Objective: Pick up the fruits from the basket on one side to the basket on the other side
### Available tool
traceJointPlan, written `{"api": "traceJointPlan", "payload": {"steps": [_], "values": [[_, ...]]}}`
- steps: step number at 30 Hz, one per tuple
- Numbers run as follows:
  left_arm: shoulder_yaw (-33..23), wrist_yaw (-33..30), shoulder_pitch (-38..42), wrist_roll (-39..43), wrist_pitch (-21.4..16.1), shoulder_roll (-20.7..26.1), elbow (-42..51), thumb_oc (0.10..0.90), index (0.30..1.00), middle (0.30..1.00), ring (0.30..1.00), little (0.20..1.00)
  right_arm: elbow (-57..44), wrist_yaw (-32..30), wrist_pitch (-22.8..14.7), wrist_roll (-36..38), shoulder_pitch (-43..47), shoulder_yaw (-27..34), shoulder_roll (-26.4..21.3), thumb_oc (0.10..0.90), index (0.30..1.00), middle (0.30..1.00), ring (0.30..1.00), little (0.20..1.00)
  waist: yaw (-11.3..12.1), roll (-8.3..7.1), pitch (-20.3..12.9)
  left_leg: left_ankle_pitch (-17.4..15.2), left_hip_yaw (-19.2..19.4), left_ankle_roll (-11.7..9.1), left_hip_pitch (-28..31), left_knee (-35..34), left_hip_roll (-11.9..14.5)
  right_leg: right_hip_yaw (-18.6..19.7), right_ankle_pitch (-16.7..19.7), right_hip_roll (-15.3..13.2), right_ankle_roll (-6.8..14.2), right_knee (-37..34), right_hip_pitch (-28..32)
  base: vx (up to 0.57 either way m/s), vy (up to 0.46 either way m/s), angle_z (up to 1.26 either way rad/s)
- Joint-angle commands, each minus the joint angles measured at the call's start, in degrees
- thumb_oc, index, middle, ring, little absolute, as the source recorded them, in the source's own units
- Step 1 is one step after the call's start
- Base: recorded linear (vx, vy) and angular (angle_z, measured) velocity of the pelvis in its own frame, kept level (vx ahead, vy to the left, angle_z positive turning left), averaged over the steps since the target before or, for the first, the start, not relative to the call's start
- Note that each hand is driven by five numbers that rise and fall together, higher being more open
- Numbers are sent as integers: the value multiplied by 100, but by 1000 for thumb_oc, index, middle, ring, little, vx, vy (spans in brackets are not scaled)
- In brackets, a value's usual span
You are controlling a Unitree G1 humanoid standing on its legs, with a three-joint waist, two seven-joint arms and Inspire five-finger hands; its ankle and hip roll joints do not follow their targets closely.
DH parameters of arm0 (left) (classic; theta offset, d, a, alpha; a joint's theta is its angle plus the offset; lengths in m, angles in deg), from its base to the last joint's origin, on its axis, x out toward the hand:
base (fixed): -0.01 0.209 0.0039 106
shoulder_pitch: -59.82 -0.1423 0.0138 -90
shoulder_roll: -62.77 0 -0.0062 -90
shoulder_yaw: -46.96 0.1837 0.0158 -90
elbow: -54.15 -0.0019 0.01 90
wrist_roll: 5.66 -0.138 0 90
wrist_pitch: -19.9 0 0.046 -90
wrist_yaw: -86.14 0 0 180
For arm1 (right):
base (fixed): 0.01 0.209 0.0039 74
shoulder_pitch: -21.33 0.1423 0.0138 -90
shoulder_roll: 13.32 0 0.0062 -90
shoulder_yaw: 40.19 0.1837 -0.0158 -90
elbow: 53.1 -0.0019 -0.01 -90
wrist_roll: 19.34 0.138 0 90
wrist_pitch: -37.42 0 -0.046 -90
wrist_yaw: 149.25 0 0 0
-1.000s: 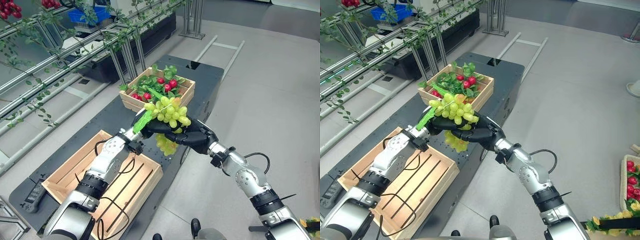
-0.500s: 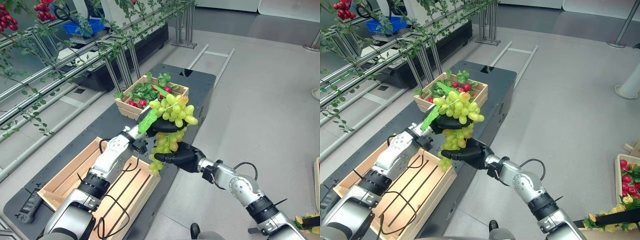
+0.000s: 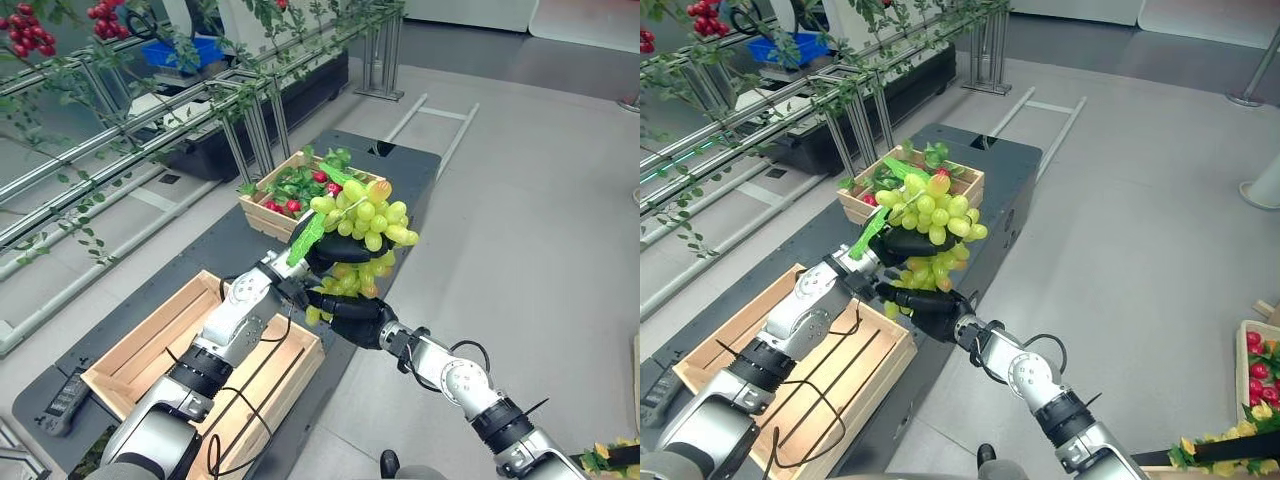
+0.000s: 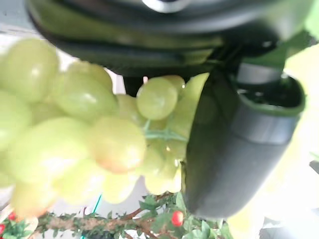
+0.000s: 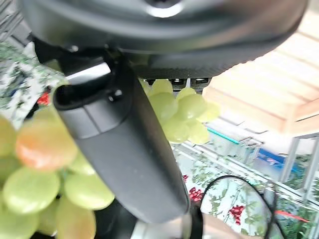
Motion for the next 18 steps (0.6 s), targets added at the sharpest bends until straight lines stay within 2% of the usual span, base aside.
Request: {"api": "traceJointPlan", "payload": {"steps": [1,7,11,14,18], "values": [[-72,267,1144,457,-566,-123,-379,400,300,300,300,300,-526,149,-941,168,576,447,448,800,900,900,900,900,77,-93,-722,118,-202,-147,-312,5,12,-225,-90,-288,62,41,223,0,0,0],[-166,359,999,296,-523,-115,-484,400,300,300,300,300,-597,159,-1053,-159,506,650,317,800,900,900,900,900,52,-117,-731,113,-178,-134,-302,5,23,-213,-95,-283,68,43,221,0,0,0],[-171,390,971,175,-487,-57,-577,400,300,300,300,300,-616,78,-1223,-727,533,765,158,800,900,900,900,900,30,-128,-716,111,-151,-127,-291,5,24,-196,-91,-276,68,44,218,0,0,0],[-245,387,928,74,-524,-9,-779,400,300,300,300,300,-581,-120,-1406,-1471,561,850,-40,800,900,900,900,900,0,-128,-719,100,-127,-127,-281,5,31,-167,-95,-277,73,36,219,0,0,0],[-355,341,822,-5,-588,20,-885,400,300,300,300,300,-580,-126,-1475,-1827,466,960,-183,800,900,900,900,900,-42,-114,-708,92,-101,-118,-273,5,34,-123,-97,-273,73,36,211,0,0,0]]}}
